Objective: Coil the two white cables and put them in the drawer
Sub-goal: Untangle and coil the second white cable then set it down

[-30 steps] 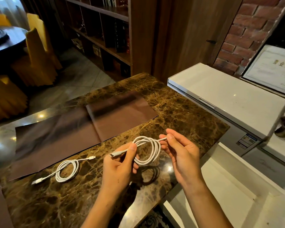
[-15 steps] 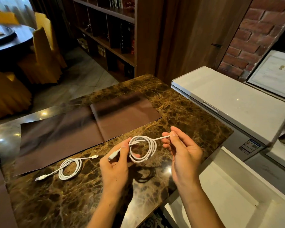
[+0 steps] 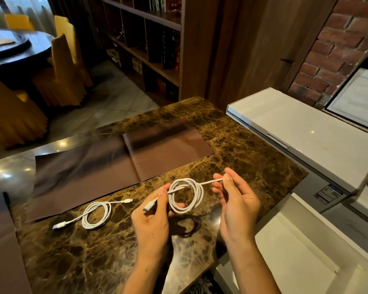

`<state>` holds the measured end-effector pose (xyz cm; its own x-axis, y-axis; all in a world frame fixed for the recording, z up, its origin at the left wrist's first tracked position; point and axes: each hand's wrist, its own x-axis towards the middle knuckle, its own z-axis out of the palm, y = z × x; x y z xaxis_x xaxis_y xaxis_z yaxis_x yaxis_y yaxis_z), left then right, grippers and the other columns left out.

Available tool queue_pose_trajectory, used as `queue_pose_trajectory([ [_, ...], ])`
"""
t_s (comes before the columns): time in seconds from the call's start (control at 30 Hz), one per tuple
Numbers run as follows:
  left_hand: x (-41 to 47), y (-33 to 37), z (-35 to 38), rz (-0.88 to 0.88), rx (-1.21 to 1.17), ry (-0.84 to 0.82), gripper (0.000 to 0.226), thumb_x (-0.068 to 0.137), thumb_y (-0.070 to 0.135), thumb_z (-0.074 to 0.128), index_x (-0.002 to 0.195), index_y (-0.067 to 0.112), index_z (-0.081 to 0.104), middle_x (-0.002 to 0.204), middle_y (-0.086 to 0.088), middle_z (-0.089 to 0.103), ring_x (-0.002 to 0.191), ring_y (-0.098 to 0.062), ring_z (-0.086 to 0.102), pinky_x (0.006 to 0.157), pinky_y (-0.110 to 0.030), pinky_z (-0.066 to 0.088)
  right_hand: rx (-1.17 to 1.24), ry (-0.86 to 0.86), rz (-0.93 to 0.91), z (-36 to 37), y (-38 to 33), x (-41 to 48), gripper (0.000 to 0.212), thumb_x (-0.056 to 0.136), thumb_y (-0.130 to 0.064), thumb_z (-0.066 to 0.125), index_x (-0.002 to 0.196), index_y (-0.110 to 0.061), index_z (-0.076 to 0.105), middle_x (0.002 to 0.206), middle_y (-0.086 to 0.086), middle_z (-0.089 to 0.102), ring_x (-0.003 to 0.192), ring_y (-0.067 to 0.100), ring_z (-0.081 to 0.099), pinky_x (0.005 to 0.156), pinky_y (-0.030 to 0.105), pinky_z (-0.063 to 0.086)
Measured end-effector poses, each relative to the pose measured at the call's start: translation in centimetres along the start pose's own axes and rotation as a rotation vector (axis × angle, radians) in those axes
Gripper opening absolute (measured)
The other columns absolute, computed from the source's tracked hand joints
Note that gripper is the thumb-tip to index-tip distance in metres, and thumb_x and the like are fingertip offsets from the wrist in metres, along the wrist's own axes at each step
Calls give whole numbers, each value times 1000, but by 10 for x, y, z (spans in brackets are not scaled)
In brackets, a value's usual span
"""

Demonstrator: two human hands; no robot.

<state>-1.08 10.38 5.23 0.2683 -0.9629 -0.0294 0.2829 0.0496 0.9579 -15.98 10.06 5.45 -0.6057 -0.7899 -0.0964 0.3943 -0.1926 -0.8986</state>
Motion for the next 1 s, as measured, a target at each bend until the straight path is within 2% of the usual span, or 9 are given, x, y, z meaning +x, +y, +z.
queue_pose_trajectory([
  [0.13, 4, 1, -7, -73, -56, -46, 23, 98, 19, 63, 115, 15, 77, 105, -2, 81, 98, -14, 77, 72, -23, 62, -202, -279, 62, 9, 4, -3, 31, 89, -24, 77, 119, -24, 72, 105, 2, 80, 98, 19, 76, 79, 27, 61],
  [0.23, 3, 5, -15, 0, 64, -147, 34, 92, 17, 67, 125, 25, 69, 114, 7, 78, 105, -5, 73, 81, -16, 59, -266, -429, 71, 15, 15, -12, 34, 88, -18, 79, 122, -21, 72, 108, -1, 80, 102, 19, 76, 82, 28, 61],
  [0.4, 4, 8, -31, 18, 107, -247, 34, 94, 2, 66, 126, 14, 70, 115, -8, 76, 106, -22, 74, 87, -32, 61, -348, -548, 46, 19, 25, -16, 29, 94, -8, 71, 122, -18, 74, 109, -1, 80, 100, 18, 76, 80, 24, 60],
  [0.47, 8, 10, -38, 35, 120, -242, 31, 94, 1, 65, 122, 13, 72, 111, -8, 78, 101, -20, 76, 81, -26, 61, -367, -572, 67, 24, 30, -17, 31, 95, -8, 70, 123, -19, 73, 112, 2, 79, 103, 21, 75, 86, 33, 61],
  [0.57, 9, 13, -46, -4, 69, -193, 38, 96, 6, 65, 130, 21, 66, 106, 2, 80, 94, -11, 77, 76, -20, 61, -379, -602, 88, 35, 38, -19, 31, 96, -9, 69, 126, -19, 71, 113, 5, 79, 104, 23, 75, 89, 39, 60],
  [0.67, 13, 14, -61, 18, 91, -168, 33, 95, 6, 65, 126, 17, 70, 110, 0, 79, 103, -17, 76, 82, -23, 61, -383, -645, 106, 48, 46, -24, 33, 97, -3, 66, 126, -17, 70, 109, -6, 80, 100, 15, 76, 79, 23, 59],
  [0.8, 20, 15, -89, 50, 162, -176, 26, 94, 13, 67, 118, 21, 76, 106, 0, 80, 100, -18, 77, 79, -19, 59, -390, -714, 166, 63, 59, -34, 33, 97, 3, 62, 128, -7, 67, 102, -9, 80, 91, 13, 78, 73, 19, 59],
  [0.93, 28, 13, -124, -122, 61, -284, 34, 96, 31, 68, 128, 22, 70, 118, -10, 76, 107, -30, 73, 75, -28, 62, -419, -741, 178, 78, 72, -37, 32, 95, 4, 64, 126, -4, 69, 103, -3, 80, 91, 14, 78, 73, 19, 58],
  [1.0, 34, 13, -143, -244, -11, -315, 52, 91, 47, 68, 133, 17, 67, 128, -15, 70, 117, -37, 67, 81, -36, 63, -465, -759, 183, 85, 79, -37, 31, 95, 4, 65, 124, -3, 70, 106, 2, 80, 91, 16, 78, 74, 22, 59],
])
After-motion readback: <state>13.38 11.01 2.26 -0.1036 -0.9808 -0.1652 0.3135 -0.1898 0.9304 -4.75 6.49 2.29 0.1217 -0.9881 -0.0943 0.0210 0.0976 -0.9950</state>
